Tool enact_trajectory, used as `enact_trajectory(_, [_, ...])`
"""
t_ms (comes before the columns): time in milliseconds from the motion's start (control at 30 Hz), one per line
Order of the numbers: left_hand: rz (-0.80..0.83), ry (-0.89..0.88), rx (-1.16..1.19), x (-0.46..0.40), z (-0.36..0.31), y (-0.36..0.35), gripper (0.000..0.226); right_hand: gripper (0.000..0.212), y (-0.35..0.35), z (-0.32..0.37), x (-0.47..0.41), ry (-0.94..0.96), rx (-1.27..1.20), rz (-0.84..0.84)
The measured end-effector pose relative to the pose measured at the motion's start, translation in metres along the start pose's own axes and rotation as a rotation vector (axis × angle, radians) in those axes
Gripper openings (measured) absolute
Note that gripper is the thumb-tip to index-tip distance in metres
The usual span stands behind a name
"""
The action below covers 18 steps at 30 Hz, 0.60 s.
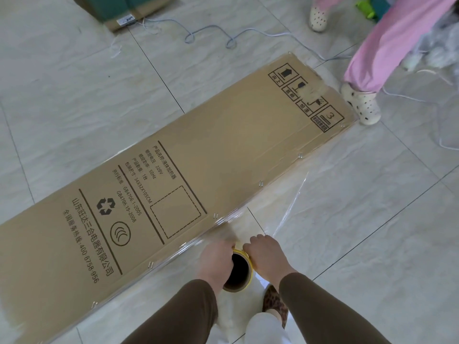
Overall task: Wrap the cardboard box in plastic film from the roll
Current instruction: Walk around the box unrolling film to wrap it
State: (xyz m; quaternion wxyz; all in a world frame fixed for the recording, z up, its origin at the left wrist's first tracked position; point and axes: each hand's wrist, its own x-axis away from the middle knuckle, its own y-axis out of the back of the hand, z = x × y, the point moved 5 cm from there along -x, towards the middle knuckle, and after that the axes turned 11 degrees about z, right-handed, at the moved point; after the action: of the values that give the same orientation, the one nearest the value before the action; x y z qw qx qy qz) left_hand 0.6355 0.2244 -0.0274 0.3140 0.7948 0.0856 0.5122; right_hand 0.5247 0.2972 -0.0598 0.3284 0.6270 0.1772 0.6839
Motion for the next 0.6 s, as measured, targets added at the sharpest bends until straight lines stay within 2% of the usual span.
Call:
enact_trajectory(167, [0.052, 0.045, 0.097, 0.003, 0.002, -0.002, 0.050, 0.032, -0.002, -0.011, 0.013, 0.149, -0.018, 0.004])
enact_trajectory(333, [0.046, 0.069, 0.096, 0.002, 0.001, -0.003, 0.050, 0.034, -0.027, -0.027, 0.026, 0.057, -0.162, -0.029])
enact_trajectory(367, [0.037, 0.066, 0.113, 0.001, 0.001, -0.002, 0.050, 0.039, -0.027, -0.025, 0.022, 0.048, -0.195, -0.049])
enact_trajectory(433, [0.070, 0.040, 0.184, -0.003, 0.001, -0.001, 0.052, 0.064, -0.025, -0.019, 0.007, 0.029, -0.230, -0.082])
enact_trajectory(500, [0.238, 0.021, 0.381, -0.009, 0.007, -0.005, 0.065, 0.085, -0.025, -0.014, -0.008, 0.009, -0.204, -0.097])
enact_trajectory(567, [0.517, 0.030, 0.784, -0.006, 0.014, -0.012, 0.078, 0.089, -0.028, -0.012, -0.022, -0.014, -0.118, -0.063])
enact_trajectory(600, [0.632, 0.025, 1.043, -0.004, 0.016, -0.015, 0.072, 0.087, -0.029, -0.012, -0.027, -0.028, -0.074, -0.046])
